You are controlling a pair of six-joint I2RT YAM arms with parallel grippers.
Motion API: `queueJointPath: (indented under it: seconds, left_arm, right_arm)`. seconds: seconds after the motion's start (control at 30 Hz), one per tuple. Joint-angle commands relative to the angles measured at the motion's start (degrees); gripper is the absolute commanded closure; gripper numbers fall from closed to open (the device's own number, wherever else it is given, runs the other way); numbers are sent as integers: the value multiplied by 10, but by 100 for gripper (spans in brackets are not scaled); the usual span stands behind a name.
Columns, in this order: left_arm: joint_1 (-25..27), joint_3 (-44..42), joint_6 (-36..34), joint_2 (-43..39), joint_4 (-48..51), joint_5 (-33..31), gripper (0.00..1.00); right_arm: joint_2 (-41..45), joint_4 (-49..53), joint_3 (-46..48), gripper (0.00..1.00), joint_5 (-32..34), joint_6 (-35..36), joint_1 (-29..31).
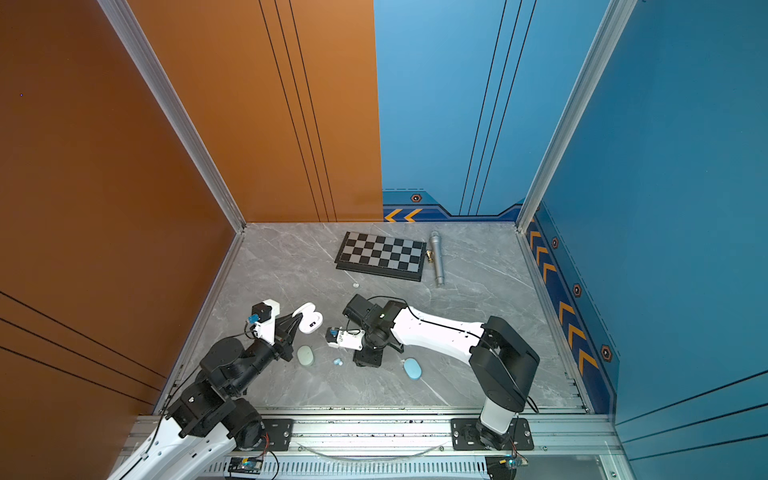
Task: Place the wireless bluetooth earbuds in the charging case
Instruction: 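Withdraw the right gripper and move it toward another white earbud, then lower the right gripper over the white earbud and close on it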
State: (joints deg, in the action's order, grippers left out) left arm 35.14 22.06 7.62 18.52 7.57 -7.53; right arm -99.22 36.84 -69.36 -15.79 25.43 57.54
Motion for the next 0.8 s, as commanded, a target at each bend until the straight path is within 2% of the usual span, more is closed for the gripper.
queueJointPath:
  seconds: [0.0, 0.3, 0.77]
  left_arm:
    - [-8, -4, 7, 0, 4, -13, 100]
    - [-9, -3, 6, 9, 0, -9, 100]
    - [-12, 0, 8, 19, -12, -9, 100]
  right_arm:
    - [-23, -17, -15, 54, 12, 40, 11]
    - [-70, -38, -26, 52, 41, 41, 16]
    - [-108, -42, -27, 65, 69, 25, 21]
